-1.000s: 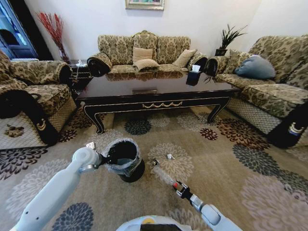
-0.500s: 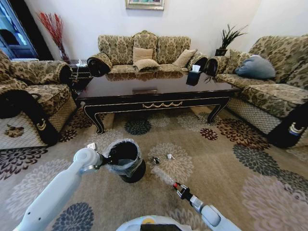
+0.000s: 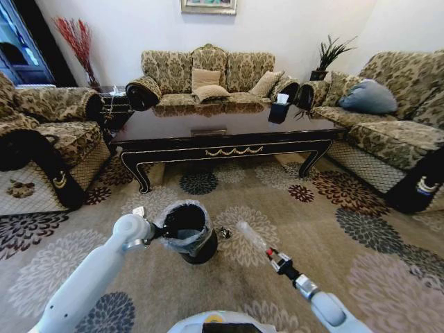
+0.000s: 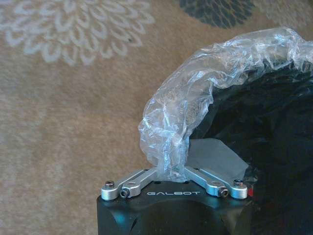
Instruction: Move to the front of the table and pick up the trash from the floor, then place it into the trash bin.
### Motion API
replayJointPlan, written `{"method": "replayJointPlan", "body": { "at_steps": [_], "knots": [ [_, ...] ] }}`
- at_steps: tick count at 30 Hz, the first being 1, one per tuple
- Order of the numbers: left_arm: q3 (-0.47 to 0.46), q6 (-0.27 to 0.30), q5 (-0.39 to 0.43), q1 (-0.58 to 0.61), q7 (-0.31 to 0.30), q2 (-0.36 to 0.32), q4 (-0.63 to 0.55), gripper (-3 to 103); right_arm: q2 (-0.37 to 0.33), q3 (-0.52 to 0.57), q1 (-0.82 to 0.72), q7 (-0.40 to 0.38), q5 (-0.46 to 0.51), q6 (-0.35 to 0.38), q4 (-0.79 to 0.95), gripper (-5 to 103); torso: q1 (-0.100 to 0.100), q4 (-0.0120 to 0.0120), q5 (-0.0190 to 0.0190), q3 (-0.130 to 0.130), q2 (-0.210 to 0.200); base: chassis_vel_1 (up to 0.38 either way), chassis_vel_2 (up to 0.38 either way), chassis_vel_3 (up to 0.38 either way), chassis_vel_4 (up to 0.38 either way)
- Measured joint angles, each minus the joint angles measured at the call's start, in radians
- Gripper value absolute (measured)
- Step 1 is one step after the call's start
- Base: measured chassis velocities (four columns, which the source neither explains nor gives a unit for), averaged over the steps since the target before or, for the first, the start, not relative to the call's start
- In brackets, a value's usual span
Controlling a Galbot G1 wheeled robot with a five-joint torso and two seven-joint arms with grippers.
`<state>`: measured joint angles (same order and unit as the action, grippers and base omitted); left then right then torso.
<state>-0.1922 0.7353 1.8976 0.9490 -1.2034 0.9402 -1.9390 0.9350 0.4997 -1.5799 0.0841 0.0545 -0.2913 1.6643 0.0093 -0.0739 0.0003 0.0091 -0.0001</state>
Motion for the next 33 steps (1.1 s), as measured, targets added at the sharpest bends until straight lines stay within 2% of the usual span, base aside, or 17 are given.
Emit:
{"method": "replayJointPlan", "body": {
  "at_steps": [2, 5, 8, 10, 12, 15, 18, 20, 23, 26, 33],
  "knots": [
    [0.012, 0.0, -0.007, 0.0, -0.003, 0.012, -0.001, 0, 0.0, 0.027, -0.026, -0.006, 0.018, 0.007, 0.056, 28, 0.0, -0.0003, 0.0005, 0.0, 0.0, 0.0, 0.0, 0.0, 0.0],
    [0.049, 0.0, -0.023, -0.012, -0.017, 0.053, -0.005, 0, 0.0, 0.081, -0.094, -0.04, 0.045, 0.02, 0.22, 28, 0.0, -0.0003, -0.0008, 0.0, 0.0, 0.0, 0.0, 0.0, 0.0],
    [0.078, 0.0, -0.03, -0.037, -0.03, 0.072, -0.005, 0, -0.002, 0.096, -0.131, -0.056, 0.05, 0.033, 0.333, 28, 0.0, -0.0003, 0.0002, 0.0, 0.0, 0.0, 0.0, 0.0, 0.0],
    [0.128, 0.0, -0.037, -0.075, -0.038, 0.089, -0.002, 0, -0.002, 0.088, -0.162, -0.067, 0.052, 0.057, 0.457, 28, 0.0, -0.0002, -0.0006, 0.0, 0.0, 0.0, 0.0, 0.0, 0.0],
    [0.149, 0.0, -0.04, -0.091, -0.041, 0.094, 0.001, 0, 0.0, 0.077, -0.168, -0.069, 0.052, 0.064, 0.491, 28, 0.0, -0.0001, -0.0004, 0.0, 0.0, 0.0, 0.0, 0.0, 0.0],
    [0.243, 0.0, -0.059, -0.157, -0.061, 0.133, 0.021, 0, 0.008, 0.023, -0.197, -0.068, 0.031, 0.088, 0.582, 28, 0.0, -0.0003, -0.0002, 0.0, 0.0, 0.0, 0.0, 0.0, 0.0],
    [0.29, 0.0, -0.067, -0.185, -0.071, 0.157, 0.029, 0, 0.011, -0.003, -0.208, -0.063, 0.013, 0.091, 0.597, 28, 0.0, -0.0004, -0.0001, 0.0, 0.0, 0.0, 0.0, 0.0, 0.0],
    [0.366, 0.0, -0.075, -0.222, -0.083, 0.189, 0.035, 0, 0.016, -0.031, -0.215, -0.054, -0.013, 0.09, 0.598, 28, 0.0, -0.0004, -0.0001, 0.0, 0.0, 0.0, 0.0, 0.0, 0.0],
    [0.433, 0.0, -0.075, -0.252, -0.094, 0.213, 0.038, 0, 0.023, -0.055, -0.215, -0.05, -0.032, 0.088, 0.585, 28, 0.0, -0.0006, -0.0001, 0.0, 0.0, 0.0, 0.0, 0.0, 0.0],
    [0.463, 0.0, -0.068, -0.265, -0.098, 0.215, 0.027, 0, 0.027, -0.062, -0.207, -0.05, -0.038, 0.087, 0.565, 28, 0.0, -0.0003, 0.0, 0.0, 0.0, 0.0, 0.0, 0.0, 0.0],
    [0.449, 0.0, -0.057, -0.253, -0.099, 0.188, 0.008, 0, 0.026, -0.057, -0.192, -0.057, -0.031, 0.086, 0.53, 28, 0.0, 0.0, -0.0001, 0.0, 0.0, 0.0, 0.0, 0.0, 0.0]
  ]
}}
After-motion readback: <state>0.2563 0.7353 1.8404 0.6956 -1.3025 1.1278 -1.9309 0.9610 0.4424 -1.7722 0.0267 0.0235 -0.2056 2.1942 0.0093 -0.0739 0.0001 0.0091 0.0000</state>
